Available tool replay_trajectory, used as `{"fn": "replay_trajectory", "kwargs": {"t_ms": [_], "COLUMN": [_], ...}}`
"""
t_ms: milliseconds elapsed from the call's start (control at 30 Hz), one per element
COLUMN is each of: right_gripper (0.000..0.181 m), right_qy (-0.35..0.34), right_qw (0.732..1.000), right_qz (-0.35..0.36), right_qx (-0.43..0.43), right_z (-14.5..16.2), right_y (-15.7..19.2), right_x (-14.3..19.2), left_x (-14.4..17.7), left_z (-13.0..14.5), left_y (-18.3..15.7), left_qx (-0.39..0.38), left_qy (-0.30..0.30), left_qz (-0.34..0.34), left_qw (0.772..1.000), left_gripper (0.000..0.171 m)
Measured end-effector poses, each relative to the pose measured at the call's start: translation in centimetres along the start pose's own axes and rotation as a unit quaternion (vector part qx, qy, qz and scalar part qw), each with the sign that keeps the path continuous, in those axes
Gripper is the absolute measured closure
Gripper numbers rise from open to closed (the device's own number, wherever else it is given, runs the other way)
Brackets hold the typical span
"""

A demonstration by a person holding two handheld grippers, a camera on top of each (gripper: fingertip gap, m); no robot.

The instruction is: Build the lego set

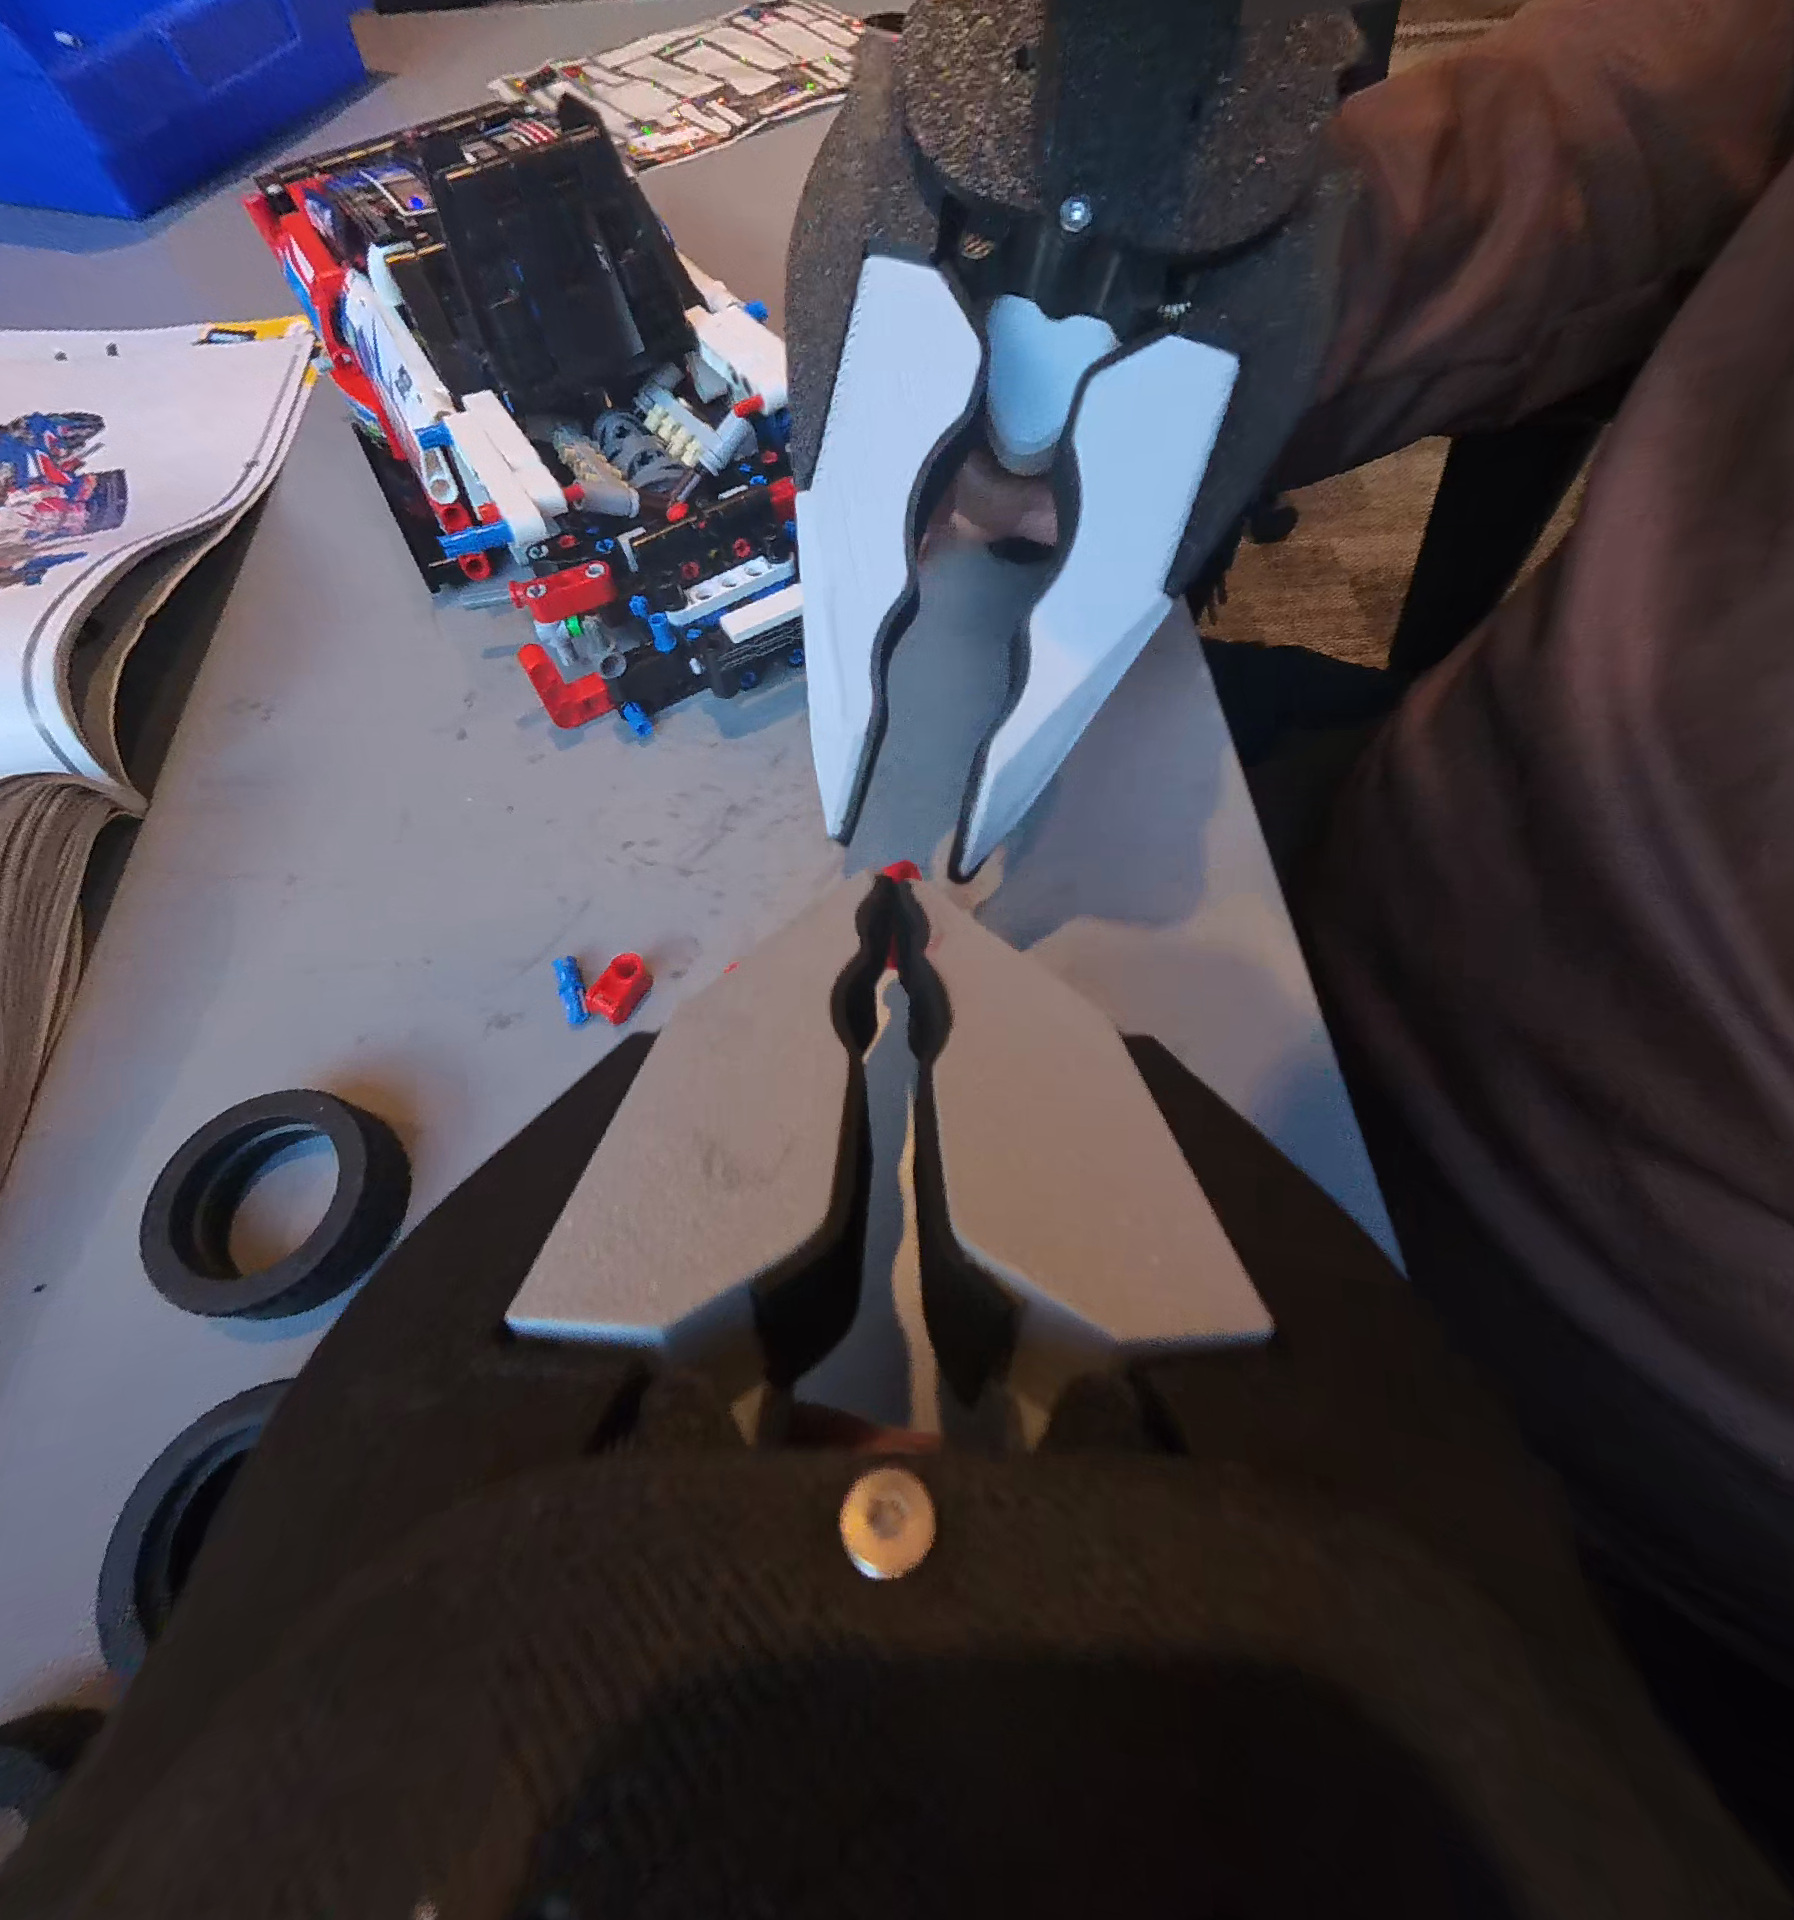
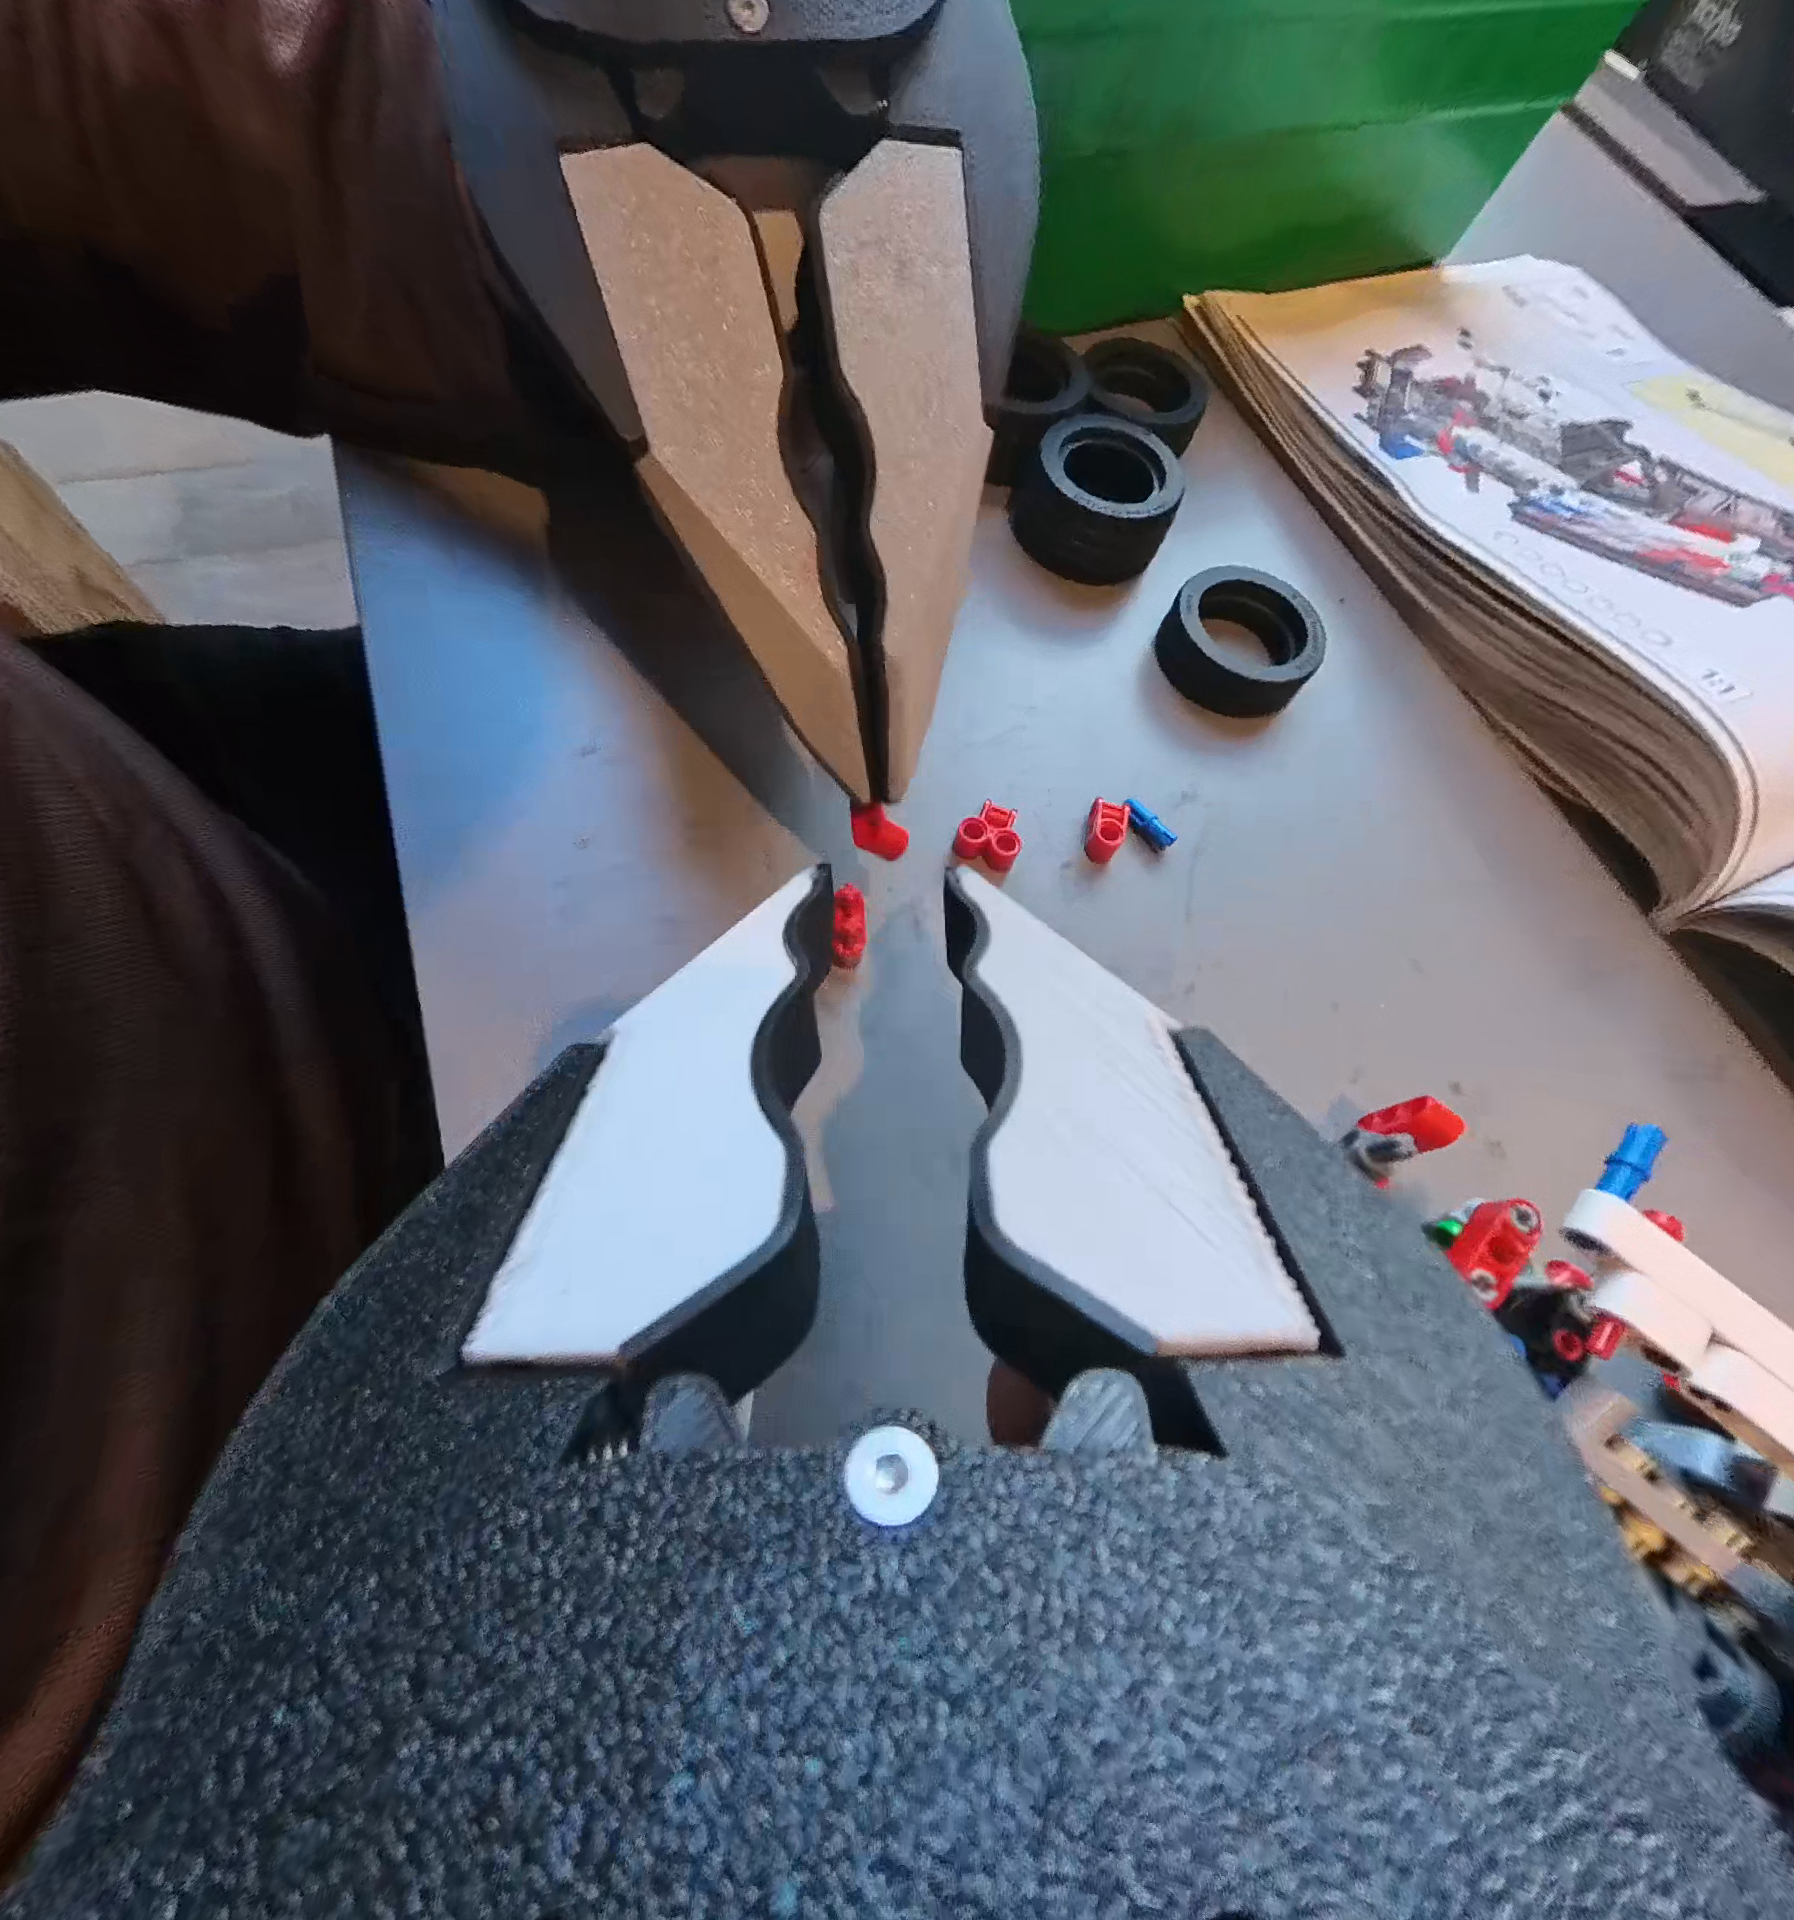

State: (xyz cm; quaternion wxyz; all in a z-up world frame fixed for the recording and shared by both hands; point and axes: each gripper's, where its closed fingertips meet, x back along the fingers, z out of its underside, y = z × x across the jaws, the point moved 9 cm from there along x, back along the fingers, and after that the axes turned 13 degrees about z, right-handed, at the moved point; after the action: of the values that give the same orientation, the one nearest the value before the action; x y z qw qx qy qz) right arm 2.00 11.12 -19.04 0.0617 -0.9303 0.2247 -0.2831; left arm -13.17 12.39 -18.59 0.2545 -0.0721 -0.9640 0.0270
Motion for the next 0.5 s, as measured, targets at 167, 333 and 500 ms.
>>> {"fn": "replay_trajectory", "kwargs": {"t_ms": [167,333,500], "right_gripper": [0.166,0.168,0.177], "right_qy": [0.015,0.009,-0.017], "right_qw": [1.0,1.0,0.995], "right_qz": [-0.017,-0.002,0.034], "right_qx": [-0.003,0.029,0.092], "right_z": [0.2,-0.1,-0.5], "right_y": [0.0,0.4,1.0], "right_x": [-0.3,-0.5,-0.3], "left_x": [0.0,-0.1,-0.1], "left_z": [0.2,0.2,0.4], "left_y": [0.2,0.8,1.1], "left_qx": [-0.005,0.036,0.101], "left_qy": [0.012,0.013,0.002], "left_qz": [0.014,0.026,0.061], "left_qw": [1.0,0.999,0.993], "left_gripper": [0.171,0.171,0.171]}}
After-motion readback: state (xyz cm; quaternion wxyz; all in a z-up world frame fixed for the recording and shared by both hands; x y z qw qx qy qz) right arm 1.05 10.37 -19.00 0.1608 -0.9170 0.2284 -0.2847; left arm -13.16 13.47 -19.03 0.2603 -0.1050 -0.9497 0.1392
